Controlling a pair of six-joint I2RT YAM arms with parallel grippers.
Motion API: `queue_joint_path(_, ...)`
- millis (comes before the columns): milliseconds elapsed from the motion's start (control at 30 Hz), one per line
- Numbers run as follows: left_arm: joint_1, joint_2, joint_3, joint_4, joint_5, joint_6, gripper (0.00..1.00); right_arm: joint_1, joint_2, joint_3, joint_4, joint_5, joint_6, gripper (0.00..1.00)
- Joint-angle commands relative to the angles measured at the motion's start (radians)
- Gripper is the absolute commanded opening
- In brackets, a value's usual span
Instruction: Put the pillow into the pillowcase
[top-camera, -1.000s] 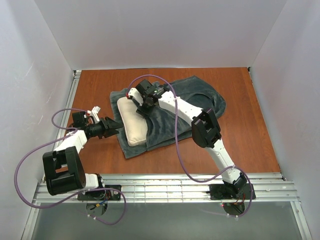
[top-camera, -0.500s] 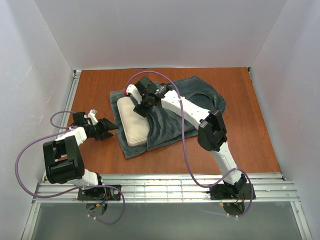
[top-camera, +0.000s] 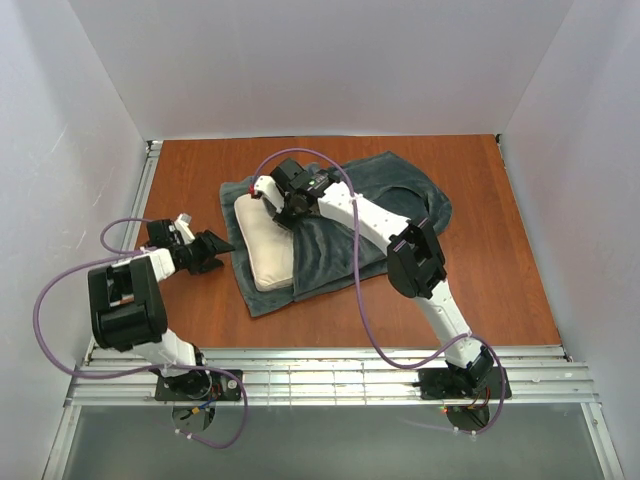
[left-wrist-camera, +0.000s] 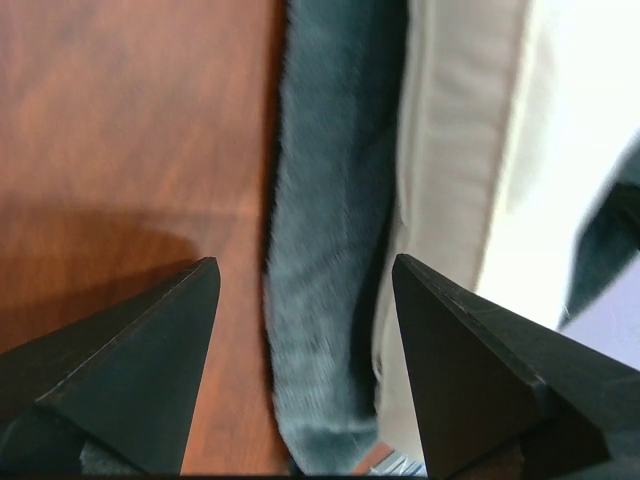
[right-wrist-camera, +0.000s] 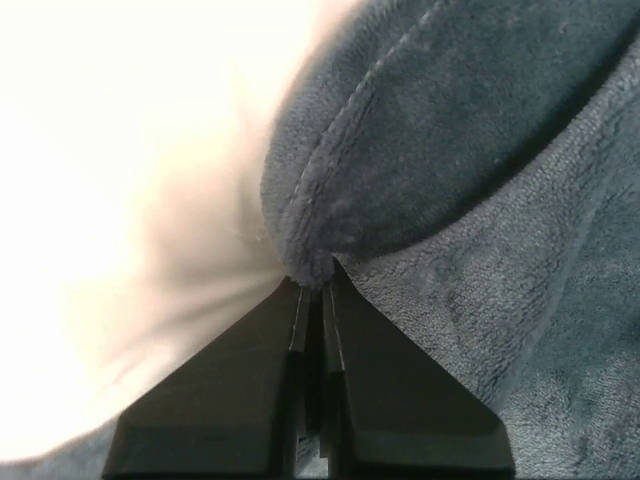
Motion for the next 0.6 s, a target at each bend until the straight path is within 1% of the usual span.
queue_joint_path(0, -0.029, 0.123, 0.050, 0.115, -0.027, -0.019, 0.66, -0.041, -0.087, -0.024, -0.030, -0.082, -0.013, 0.01)
queue_joint_path(67, -0.060, 0.230, 0.076, 0.129, -0.010, -0.050, 0.64, -0.039, -0.116, -0.006, -0.042, -0.132, -0.008, 0.01)
queue_joint_path(133, -0.081, 0.281, 0.095, 0.142, -0.017, -0.074, 0.61, -0.042, -0.156, -0.004, -0.048, -0.173, -0.004, 0.01)
queue_joint_path(167, -0.103, 0.309, 0.092, 0.194, -0.008, -0.086, 0.59, -0.048, -0.197, -0.009, -0.042, -0.228, 0.004, 0.01)
queue_joint_path(300, -0.139, 0.378, 0.095, 0.239, 0.024, -0.123, 0.55, -0.067, -0.268, 0.054, -0.038, -0.261, 0.035, 0.01)
queue_joint_path(433, -0.132, 0.359, 0.066, 0.291, 0.055, -0.131, 0.54, -0.103, -0.325, 0.140, -0.025, -0.264, 0.053, 0.01)
queue_joint_path(567, -0.120, 0.294, 0.017, 0.278, 0.078, -0.123, 0.52, -0.145, -0.401, 0.138, 0.027, -0.272, 0.082, 0.01)
